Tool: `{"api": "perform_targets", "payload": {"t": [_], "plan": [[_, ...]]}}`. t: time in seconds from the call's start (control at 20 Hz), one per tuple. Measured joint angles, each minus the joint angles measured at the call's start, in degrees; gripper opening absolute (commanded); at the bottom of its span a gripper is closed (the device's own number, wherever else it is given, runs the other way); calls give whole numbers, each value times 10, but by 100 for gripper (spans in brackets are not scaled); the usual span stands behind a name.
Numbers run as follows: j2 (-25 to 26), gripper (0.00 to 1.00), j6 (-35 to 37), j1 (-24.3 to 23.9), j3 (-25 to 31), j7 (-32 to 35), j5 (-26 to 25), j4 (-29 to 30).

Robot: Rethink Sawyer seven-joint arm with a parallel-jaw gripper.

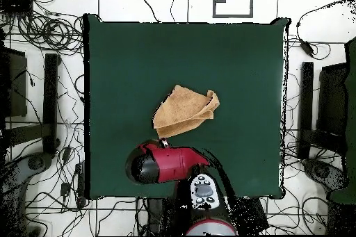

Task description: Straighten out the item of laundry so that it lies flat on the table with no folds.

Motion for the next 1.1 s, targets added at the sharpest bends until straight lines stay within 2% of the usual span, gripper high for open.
{"api": "perform_targets", "payload": {"t": [0.5, 1.1], "plan": [[-15, 100, 85, -34, 17, 0, 0, -56], [-12, 100, 79, -37, 34, 0, -12, -91]]}}
